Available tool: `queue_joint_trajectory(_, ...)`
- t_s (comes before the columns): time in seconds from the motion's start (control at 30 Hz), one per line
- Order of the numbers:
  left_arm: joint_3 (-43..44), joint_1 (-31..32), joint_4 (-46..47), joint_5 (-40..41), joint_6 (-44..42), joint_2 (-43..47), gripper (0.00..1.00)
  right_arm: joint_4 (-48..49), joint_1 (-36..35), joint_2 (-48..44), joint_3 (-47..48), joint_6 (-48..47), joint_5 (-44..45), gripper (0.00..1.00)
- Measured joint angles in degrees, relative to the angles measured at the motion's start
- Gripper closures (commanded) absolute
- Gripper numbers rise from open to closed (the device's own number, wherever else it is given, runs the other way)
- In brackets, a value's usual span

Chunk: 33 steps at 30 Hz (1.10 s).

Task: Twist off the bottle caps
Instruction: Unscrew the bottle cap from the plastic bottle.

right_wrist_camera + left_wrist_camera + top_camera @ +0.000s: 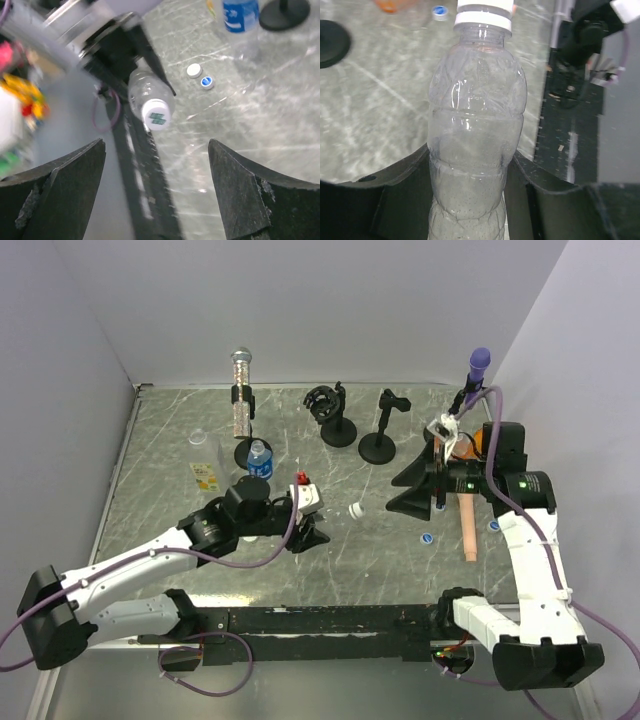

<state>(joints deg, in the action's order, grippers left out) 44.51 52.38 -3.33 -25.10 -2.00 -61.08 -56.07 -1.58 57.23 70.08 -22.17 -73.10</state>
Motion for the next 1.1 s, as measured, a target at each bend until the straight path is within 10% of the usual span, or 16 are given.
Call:
queue_joint_trajectory(0.23, -0.2, 5.4, 0.2, 11.1, -0.6, 1.2, 0.64, 7.9, -0.9, 0.7, -6.4, 22.5, 6.3, 0.13)
queue_joint_trajectory(0.6, 0.5, 6.8, 3.3, 16.4, -0.4, -3.4, 0.64, 10.5, -8.6, 4.6, -7.6, 29.4, 11.1, 0.2)
queue_joint_trajectory(1.1, 1.2, 7.1, 5.8, 16.4, -0.2, -4.5, 0.64, 12.0, -9.9, 6.6, -7.5, 29.8, 9.8, 0.7)
